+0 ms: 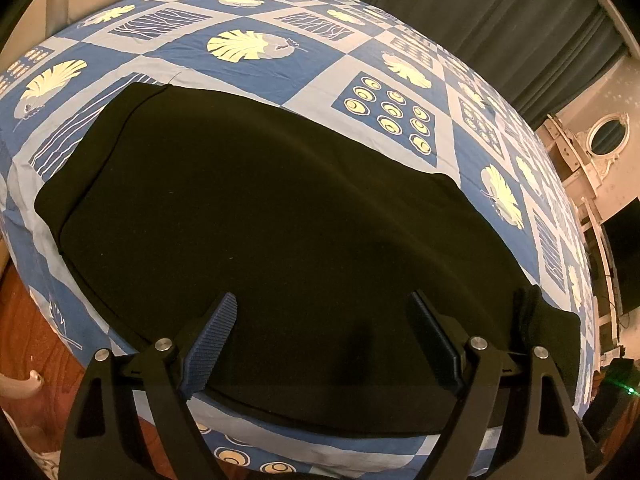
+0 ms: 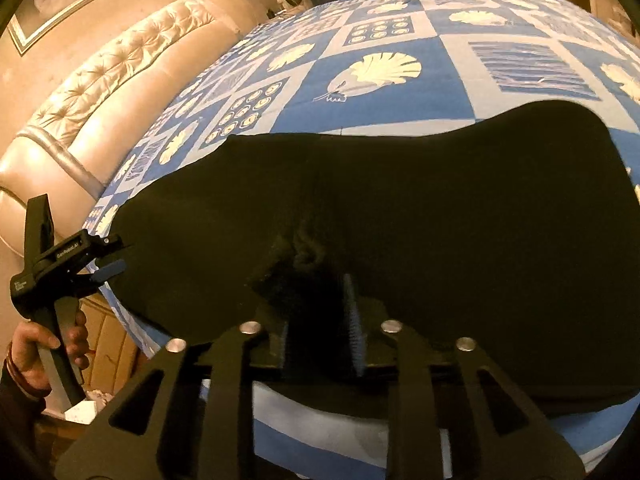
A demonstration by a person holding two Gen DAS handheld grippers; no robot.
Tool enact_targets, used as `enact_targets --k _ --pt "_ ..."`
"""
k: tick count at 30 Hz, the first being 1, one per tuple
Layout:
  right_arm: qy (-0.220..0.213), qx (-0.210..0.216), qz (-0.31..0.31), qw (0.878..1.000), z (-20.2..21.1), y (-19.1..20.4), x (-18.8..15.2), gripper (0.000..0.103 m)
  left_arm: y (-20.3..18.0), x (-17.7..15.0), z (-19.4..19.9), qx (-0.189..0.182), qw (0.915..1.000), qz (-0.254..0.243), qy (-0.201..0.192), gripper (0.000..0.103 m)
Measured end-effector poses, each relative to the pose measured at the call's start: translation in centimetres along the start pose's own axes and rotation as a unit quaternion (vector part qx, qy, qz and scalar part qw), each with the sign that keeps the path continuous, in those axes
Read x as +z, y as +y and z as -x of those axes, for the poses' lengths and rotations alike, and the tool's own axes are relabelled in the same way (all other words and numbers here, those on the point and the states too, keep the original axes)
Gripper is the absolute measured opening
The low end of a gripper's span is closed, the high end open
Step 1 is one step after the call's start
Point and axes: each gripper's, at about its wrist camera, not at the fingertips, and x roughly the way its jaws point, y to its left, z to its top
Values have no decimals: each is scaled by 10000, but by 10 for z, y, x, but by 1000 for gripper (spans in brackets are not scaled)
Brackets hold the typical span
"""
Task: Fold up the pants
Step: 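Lower the right gripper onto the folded pants and open it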
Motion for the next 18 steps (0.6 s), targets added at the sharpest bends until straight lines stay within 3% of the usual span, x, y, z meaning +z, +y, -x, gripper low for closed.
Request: enact_targets --k 5,15,18 --pt "-2 201 73 9998 -2 11 -1 59 2 1 0 -19 10000 12 5 85" --pt "160 538 41 9984 -2 18 -9 74 2 0 1 -40 10000 3 9 85" --pt "86 446 18 9990 5 22 -9 74 1 -1 3 -43 10000 -37 7 85"
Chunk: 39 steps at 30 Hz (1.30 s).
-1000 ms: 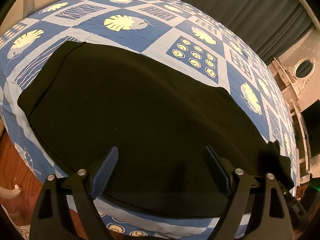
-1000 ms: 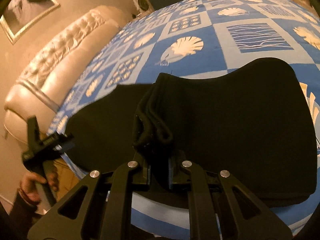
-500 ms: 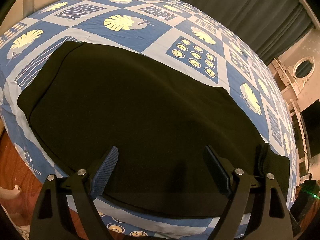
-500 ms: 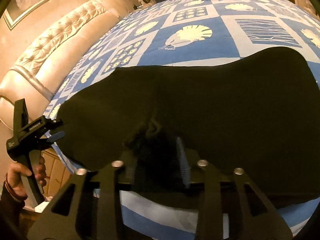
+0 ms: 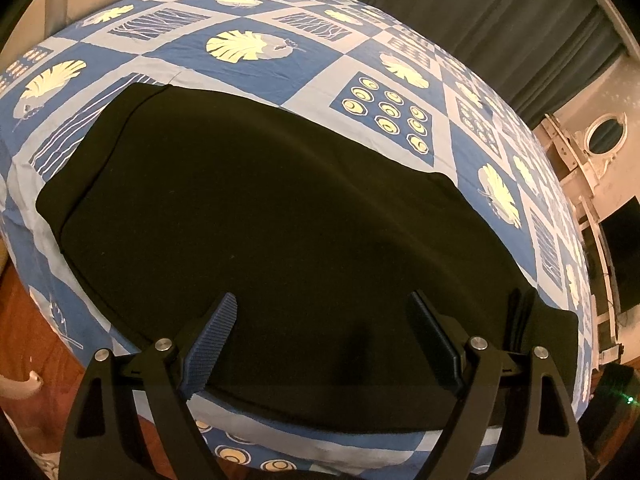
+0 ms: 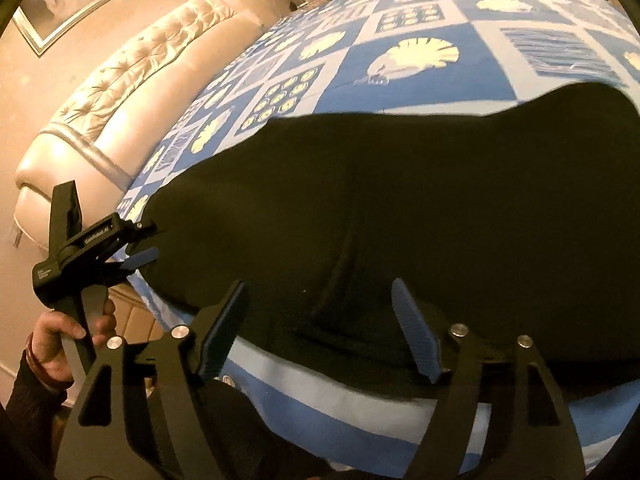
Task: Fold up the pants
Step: 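Lower the right gripper onto the folded pants and open it, then grasp the edge of the folded black pants with both grippers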
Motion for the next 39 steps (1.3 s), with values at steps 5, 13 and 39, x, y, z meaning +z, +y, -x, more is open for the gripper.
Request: enact_targets --k 5,13,39 --pt "-468 -656 141 9966 16 16 -16 76 2 0 4 -24 10000 -4 -12 85" --pt "-904 -942 194 9913 29 26 -35 92 9 3 26 -52 9984 -468 -316 85" --pt "-679 -841 -93 9941 19 16 -34 92 195 52 28 -1291 9833 1269 -197 85"
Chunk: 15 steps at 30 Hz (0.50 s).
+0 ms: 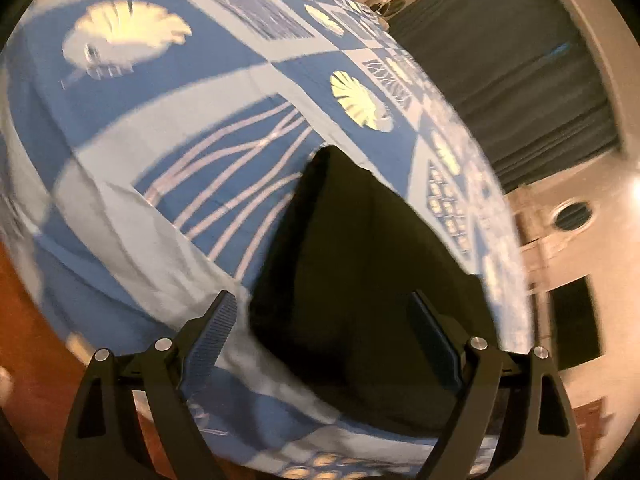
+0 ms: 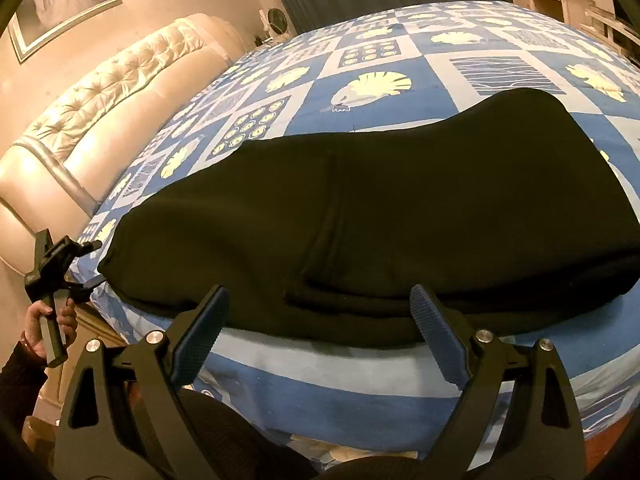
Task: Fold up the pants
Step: 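Grasp the edge of the folded black pants with both grippers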
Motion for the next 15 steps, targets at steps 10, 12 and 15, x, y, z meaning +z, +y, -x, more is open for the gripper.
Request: enact_targets --k 10,12,15 --pt "33 151 -44 9999 -3 0 1 92 20 -11 2 -1001 9924 711 -19 85" --pt "-67 593 -51 9982 -1 0 7 92 10 -10 2 -752 9964 402 -31 85" --pt "-217 957 306 9947 -1 12 30 92 -10 -13 -2 -188 9993 -315 -54 75"
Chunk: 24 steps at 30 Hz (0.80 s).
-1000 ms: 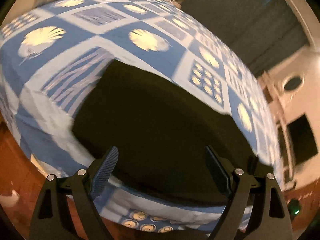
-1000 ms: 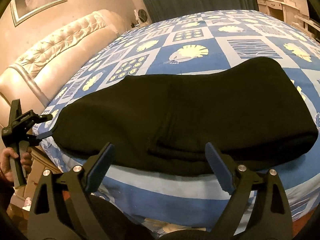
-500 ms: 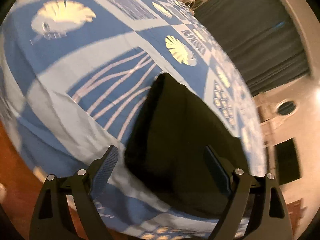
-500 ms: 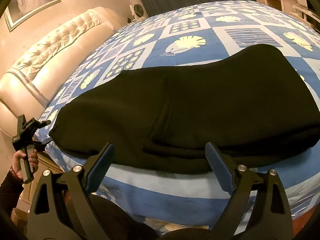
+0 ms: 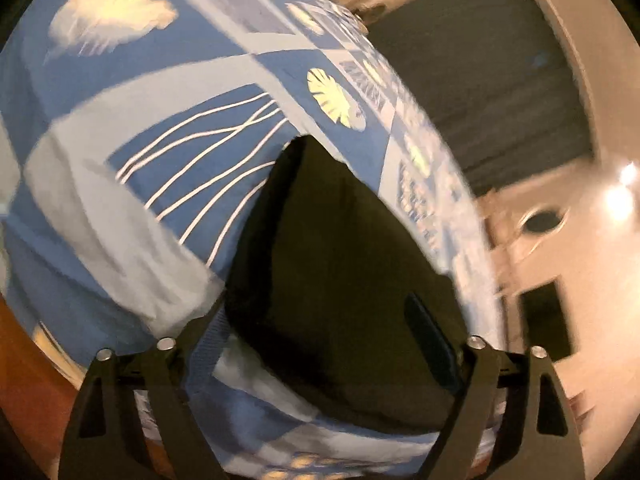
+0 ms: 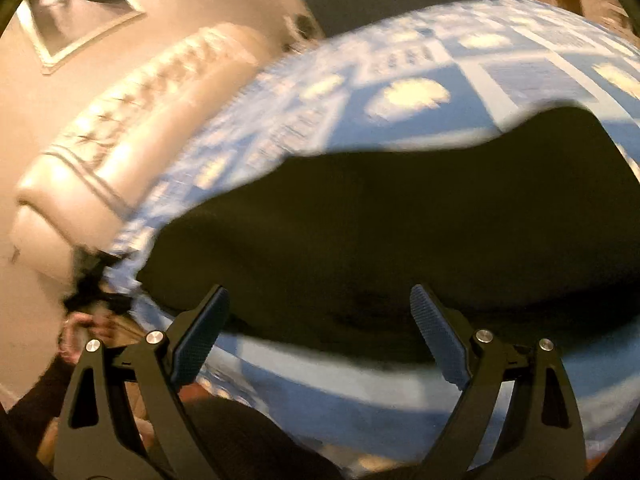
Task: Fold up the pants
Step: 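Grasp the edge of the folded black pants with both grippers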
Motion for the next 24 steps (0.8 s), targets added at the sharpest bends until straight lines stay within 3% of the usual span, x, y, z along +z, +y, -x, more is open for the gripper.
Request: enact_targets --k 2,3,5,7,11,14,15,17,19,22,24 --pt "70 285 305 9991 -14 6 28 92 -8 -3 -3 431 9983 -380 27 49" --pt "196 492 405 9978 -26 7 45 92 -10 -4 -4 580 9971 -494 24 43" --pt "526 771 585 9939 -55 9 77 92 -5 -4 -4 585 9974 -417 36 40" --pt "781 755 856 9904 -87 10 107 92 5 -5 -1 319 9994 -97 -52 40" --pt "1439 713 1236 9792 -158 12 149 92 18 -7 2 -142 9991 341 -204 52" --pt "1914 899 1258 9693 -200 13 160 91 15 -7 1 -446 9982 327 -237 78" --pt "2051 970 1266 9656 -211 15 161 87 11 -6 -1 -421 9986 245 -221 80" --pt "2535 1008 1283 9535 -237 16 159 52 3 -5 -5 -300 9994 56 -178 84" --pt "2770 810 1391 9473 -252 16 156 29 -4 -8 -7 -148 9995 -215 -176 85" --pt "2695 865 1357 9495 -251 13 159 12 -7 -12 -9 -88 9984 -522 -222 85" --pt "2587 868 1272 9536 -250 9 162 9 -6 -14 -8 -155 9977 -598 -268 85"
